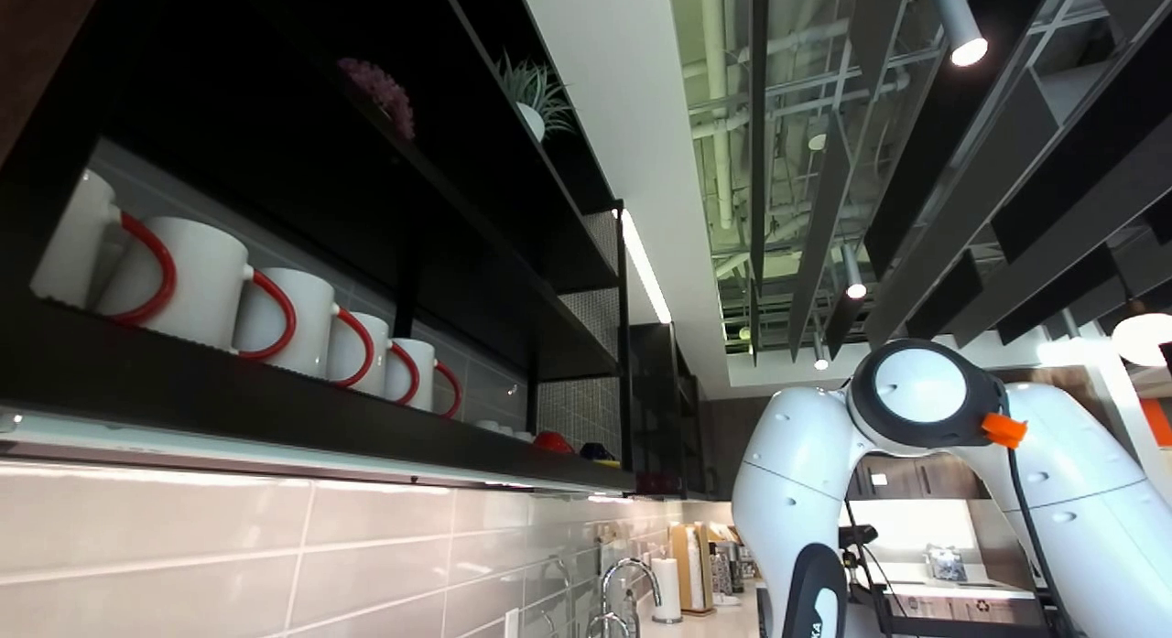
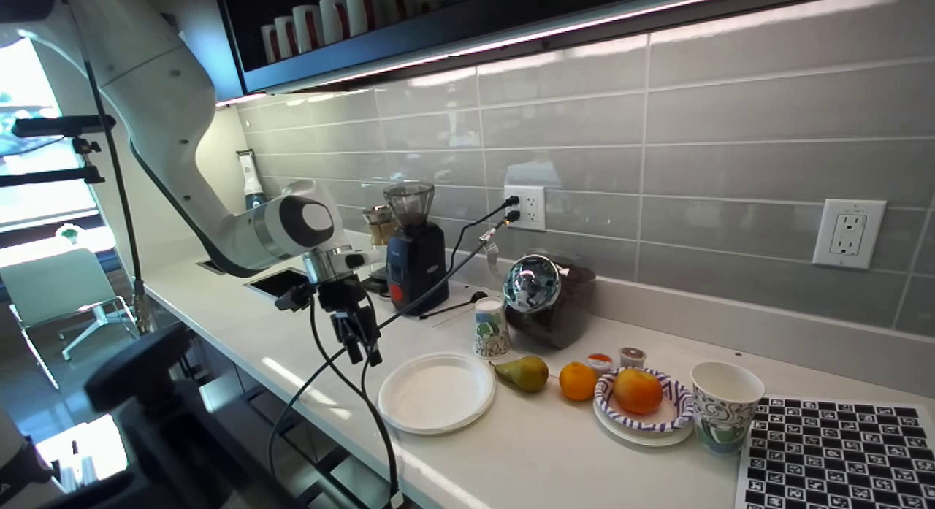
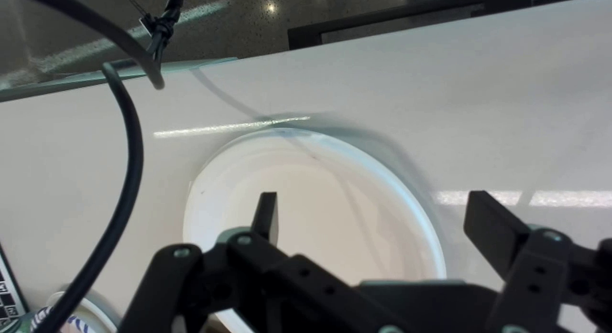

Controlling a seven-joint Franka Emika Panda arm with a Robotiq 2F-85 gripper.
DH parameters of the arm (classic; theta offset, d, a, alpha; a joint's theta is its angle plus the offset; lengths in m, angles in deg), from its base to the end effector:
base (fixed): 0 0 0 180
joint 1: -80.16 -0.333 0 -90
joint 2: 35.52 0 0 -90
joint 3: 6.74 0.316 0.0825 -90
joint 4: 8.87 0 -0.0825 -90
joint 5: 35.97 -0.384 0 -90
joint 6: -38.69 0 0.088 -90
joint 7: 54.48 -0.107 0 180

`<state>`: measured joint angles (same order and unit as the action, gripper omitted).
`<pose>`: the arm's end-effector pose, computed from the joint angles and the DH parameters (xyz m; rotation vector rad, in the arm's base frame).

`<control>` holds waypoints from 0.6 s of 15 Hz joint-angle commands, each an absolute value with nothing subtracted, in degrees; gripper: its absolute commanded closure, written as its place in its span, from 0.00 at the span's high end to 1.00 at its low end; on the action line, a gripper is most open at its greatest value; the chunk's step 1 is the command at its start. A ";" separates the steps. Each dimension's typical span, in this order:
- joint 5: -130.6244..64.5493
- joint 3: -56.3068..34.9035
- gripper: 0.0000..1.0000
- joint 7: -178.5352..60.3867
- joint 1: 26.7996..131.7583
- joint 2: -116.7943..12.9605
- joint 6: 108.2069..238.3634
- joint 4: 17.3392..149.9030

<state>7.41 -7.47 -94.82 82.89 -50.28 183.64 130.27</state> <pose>0.4706 -0.0214 0.1883 2.7293 -0.1398 -0.0259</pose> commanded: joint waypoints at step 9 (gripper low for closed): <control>25.35 -11.03 1.00 -111.70 71.07 -58.90 172.18 124.39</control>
<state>20.21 -10.66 -107.61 72.16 -55.51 175.00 127.14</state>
